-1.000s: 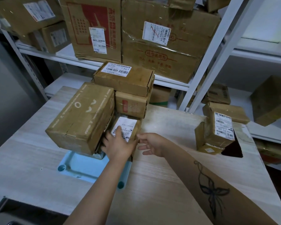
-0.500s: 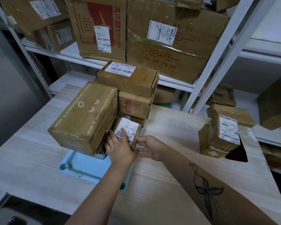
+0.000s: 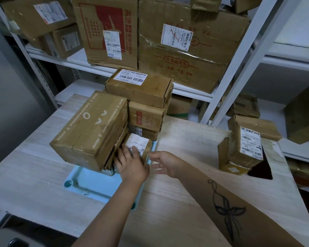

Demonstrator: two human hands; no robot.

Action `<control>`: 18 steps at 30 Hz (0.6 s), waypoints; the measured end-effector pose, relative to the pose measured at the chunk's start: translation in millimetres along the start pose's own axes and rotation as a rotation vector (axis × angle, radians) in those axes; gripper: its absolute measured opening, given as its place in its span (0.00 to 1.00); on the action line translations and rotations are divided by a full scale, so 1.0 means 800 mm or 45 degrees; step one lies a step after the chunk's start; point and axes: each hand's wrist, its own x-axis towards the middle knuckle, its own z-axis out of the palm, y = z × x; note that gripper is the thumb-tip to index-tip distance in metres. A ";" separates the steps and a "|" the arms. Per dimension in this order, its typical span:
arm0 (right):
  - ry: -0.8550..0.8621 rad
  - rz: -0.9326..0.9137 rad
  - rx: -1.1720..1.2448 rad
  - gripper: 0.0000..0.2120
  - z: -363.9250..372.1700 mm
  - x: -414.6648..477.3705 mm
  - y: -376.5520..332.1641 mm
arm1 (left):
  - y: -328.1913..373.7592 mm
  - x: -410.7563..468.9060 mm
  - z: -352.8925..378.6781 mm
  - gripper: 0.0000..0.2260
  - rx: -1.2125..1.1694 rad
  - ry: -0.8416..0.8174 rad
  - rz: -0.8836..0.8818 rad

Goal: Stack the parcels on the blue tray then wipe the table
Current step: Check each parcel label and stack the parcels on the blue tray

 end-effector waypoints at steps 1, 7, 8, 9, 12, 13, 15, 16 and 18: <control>0.020 0.013 -0.009 0.19 -0.003 0.000 0.001 | 0.003 -0.001 -0.002 0.33 -0.028 0.010 0.012; 0.120 0.046 0.075 0.14 -0.024 -0.009 0.005 | 0.020 -0.006 -0.008 0.21 -0.382 0.074 0.329; 0.135 0.037 0.104 0.13 -0.029 -0.010 0.006 | 0.024 -0.007 -0.008 0.17 -0.496 0.073 0.381; 0.147 0.026 0.135 0.12 -0.034 -0.012 0.007 | 0.030 -0.008 -0.007 0.14 -0.606 0.051 0.406; 0.187 -0.014 0.213 0.10 -0.050 -0.021 0.008 | 0.049 -0.012 -0.008 0.11 -0.742 -0.015 0.396; 0.213 -0.033 0.233 0.10 -0.056 -0.024 0.009 | 0.057 -0.012 -0.007 0.11 -0.742 -0.021 0.391; 0.302 -0.082 0.255 0.13 -0.070 -0.032 0.011 | 0.072 -0.013 -0.005 0.11 -0.780 -0.059 0.371; 0.367 -0.116 0.256 0.13 -0.078 -0.035 0.012 | 0.081 -0.014 -0.004 0.12 -0.832 -0.106 0.348; 0.511 -0.225 0.212 0.12 -0.095 -0.041 0.016 | 0.100 -0.016 0.000 0.11 -0.958 -0.208 0.290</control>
